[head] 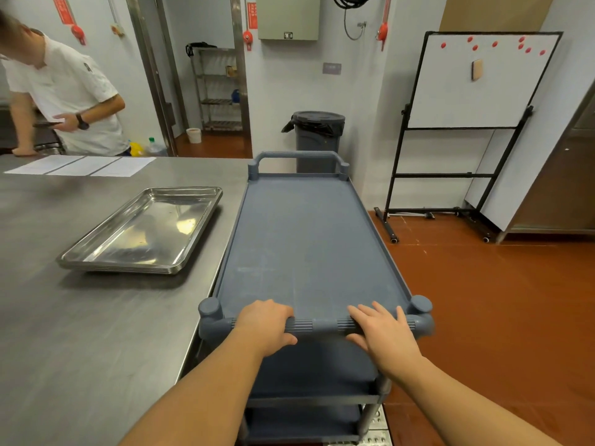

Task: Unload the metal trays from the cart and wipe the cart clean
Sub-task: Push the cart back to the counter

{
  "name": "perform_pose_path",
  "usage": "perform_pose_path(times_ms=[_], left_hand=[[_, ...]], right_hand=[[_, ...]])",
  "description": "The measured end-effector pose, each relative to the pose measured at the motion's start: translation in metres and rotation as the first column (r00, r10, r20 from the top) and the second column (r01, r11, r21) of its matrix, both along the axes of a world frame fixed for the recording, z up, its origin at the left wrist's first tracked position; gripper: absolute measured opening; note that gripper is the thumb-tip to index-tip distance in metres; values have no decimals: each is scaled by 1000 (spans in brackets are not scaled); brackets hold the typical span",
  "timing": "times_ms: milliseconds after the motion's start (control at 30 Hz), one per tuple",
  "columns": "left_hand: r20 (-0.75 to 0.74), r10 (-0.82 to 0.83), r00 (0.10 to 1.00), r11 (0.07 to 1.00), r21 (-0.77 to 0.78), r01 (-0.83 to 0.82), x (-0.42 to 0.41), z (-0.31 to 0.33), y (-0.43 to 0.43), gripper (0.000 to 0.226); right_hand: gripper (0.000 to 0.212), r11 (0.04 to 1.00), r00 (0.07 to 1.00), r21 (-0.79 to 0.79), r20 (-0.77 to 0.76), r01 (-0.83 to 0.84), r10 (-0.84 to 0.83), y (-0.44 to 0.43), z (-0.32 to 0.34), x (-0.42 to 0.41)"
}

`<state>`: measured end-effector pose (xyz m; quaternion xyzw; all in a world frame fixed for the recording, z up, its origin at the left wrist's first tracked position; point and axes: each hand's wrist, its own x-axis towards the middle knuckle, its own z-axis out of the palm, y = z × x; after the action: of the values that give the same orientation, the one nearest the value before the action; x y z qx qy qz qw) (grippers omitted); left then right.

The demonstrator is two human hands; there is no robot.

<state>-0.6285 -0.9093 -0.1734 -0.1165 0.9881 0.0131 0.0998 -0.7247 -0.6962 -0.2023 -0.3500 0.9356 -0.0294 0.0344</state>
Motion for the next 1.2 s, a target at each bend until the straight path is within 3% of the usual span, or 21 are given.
perform_pose_path(times_ms=[200,367,500,867,1100,1200], left_hand=[[-19,35,999,998,48,-34,27,-2,-13,34],[-184,26,983,995,99,-8,55,-28,-15,36],[-252,-20,968,998,59,36,69,-47,-5,36],[-136,-117,984,989,75,128,79,-39,-10,40],[-109,-183,977,983,-7,184,65,-28,4,48],[-130,-210,969,977,2,212,57,-25,18,38]], right_hand=[[42,998,994,32,-95,-57,59,-6,3,15],[56,999,993,28,-111,-32,35,-1,0,23],[52,997,988,65,-147,-45,55,14,-3,35],[60,997,982,80,-187,-2,17,30,-5,71],[53,983,967,117,-228,142,-113,85,-13,67],[41,983,972,118,-204,139,-113,104,-17,58]])
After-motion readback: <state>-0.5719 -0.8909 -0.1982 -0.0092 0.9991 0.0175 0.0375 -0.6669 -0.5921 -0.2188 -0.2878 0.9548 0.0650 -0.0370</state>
